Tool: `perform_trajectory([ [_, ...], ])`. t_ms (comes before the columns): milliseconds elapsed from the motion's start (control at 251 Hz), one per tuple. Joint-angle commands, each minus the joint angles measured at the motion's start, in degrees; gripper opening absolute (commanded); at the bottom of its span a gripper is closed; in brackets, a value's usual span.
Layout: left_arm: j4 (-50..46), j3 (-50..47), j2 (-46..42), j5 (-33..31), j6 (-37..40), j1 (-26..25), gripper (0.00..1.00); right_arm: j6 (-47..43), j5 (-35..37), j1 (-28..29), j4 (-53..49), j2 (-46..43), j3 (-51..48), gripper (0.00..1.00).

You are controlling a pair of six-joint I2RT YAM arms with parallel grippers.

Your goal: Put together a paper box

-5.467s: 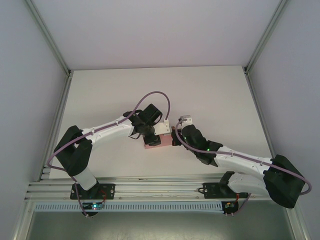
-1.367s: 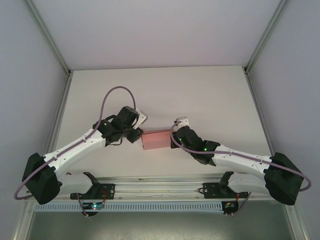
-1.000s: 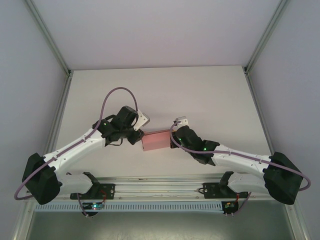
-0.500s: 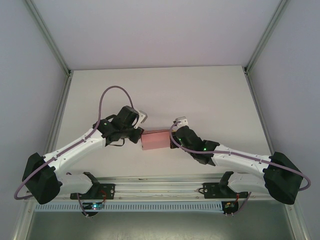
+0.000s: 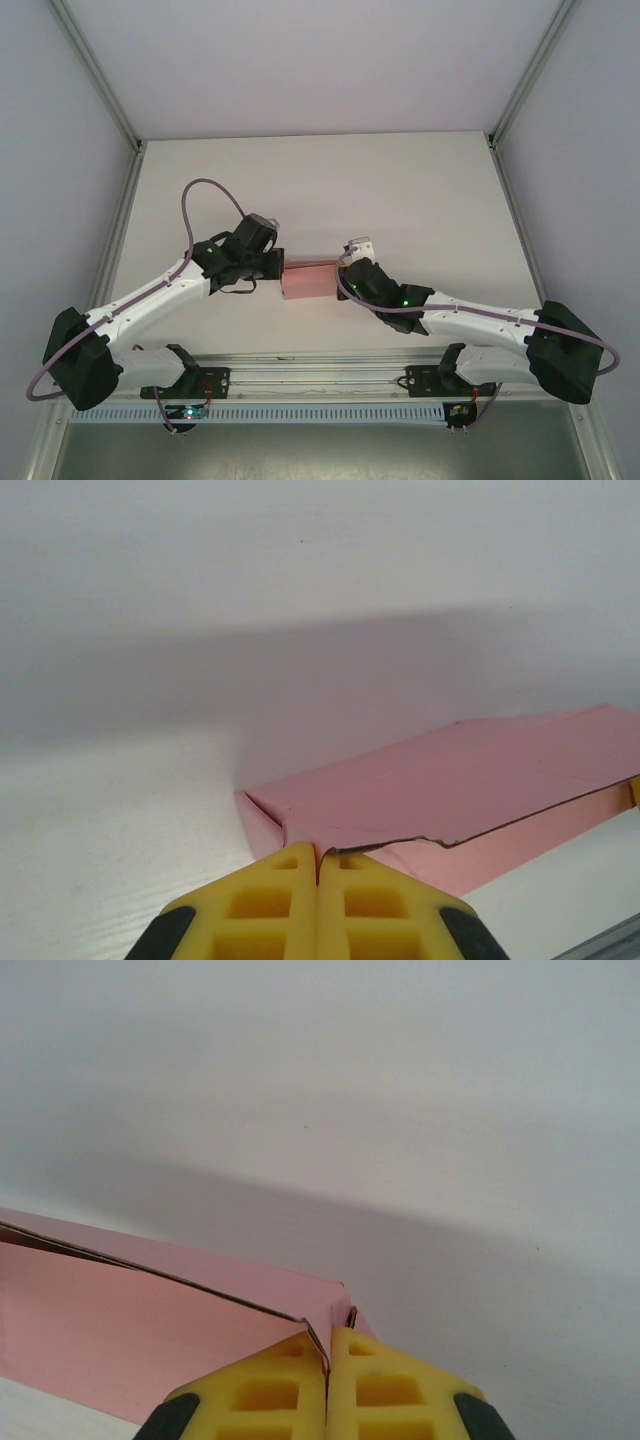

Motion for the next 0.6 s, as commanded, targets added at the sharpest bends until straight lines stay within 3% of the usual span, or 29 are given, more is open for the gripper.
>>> perform_trajectory([
  [0,0.48,-2.05,-0.69,-0.51,-4.57,-0.62,0.0,1.57,-3.04,1.11,-10.48,2.31,-2.82,0.0],
  [184,4.92,-4.92,-0.59,2.41,-7.01,-0.83,0.0,1.74,-3.26,1.22,-10.15,2.48,-3.1,0.0],
  [347,3.39,-5.31,-0.78,0.48,-5.38,-1.53,0.0,1.71,-2.91,1.26,-9.71,2.05,-3.47,0.0],
  [595,8.92,-11.86,-1.09,-2.76,0.66,-8.09,0.0,0.67,-2.3,1.31,-5.81,-0.1,-6.48,0.0],
])
